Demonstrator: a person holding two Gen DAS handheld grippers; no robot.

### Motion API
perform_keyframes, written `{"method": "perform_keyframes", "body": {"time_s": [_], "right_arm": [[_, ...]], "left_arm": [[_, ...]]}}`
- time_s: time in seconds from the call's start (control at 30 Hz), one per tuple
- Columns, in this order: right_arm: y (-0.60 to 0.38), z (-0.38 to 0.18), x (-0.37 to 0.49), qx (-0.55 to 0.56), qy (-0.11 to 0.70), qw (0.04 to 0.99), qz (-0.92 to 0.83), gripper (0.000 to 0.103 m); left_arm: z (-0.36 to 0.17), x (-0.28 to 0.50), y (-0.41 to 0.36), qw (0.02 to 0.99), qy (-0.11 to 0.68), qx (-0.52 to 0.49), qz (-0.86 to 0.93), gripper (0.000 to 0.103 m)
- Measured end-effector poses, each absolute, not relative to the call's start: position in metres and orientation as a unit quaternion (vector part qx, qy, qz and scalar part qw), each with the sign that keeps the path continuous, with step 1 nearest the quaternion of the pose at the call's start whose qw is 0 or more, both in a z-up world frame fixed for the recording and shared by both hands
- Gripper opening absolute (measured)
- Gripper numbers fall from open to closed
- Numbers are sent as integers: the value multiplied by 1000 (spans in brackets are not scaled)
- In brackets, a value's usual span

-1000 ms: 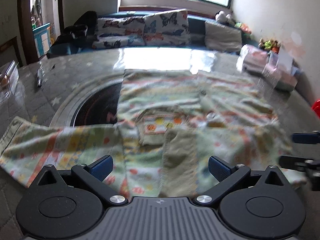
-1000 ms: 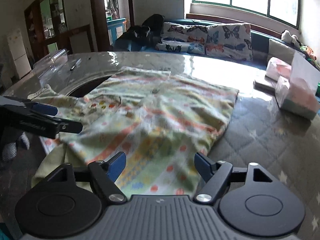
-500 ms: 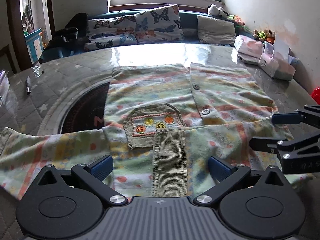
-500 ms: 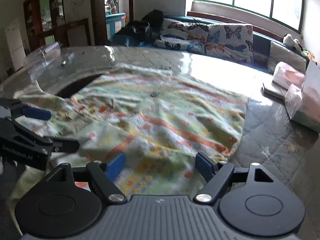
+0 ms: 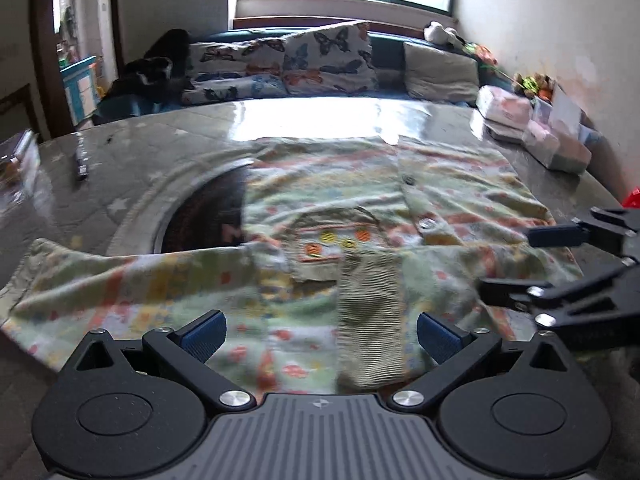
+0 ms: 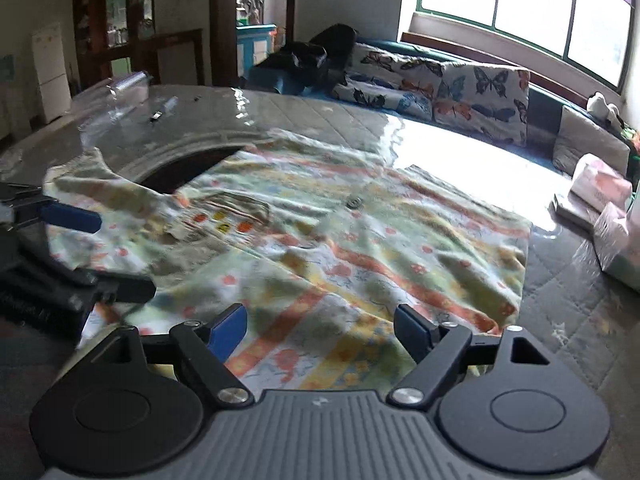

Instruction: Fold clothes

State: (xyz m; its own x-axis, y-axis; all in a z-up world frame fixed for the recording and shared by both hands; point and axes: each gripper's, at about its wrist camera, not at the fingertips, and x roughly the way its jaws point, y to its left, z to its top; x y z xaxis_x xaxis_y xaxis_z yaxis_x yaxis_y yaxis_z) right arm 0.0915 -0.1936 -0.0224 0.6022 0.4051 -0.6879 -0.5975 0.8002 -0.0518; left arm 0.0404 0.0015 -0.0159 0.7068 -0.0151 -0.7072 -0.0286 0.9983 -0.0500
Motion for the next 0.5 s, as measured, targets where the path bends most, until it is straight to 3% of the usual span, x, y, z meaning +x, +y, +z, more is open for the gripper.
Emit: {"method": "perform_keyframes", "body": {"time_s": [0.5], "right_arm": [[-170, -29, 62, -157, 338, 875, 310, 84]], "left_arm": [[-8, -4, 105, 919, 346, -108, 152, 103]]}}
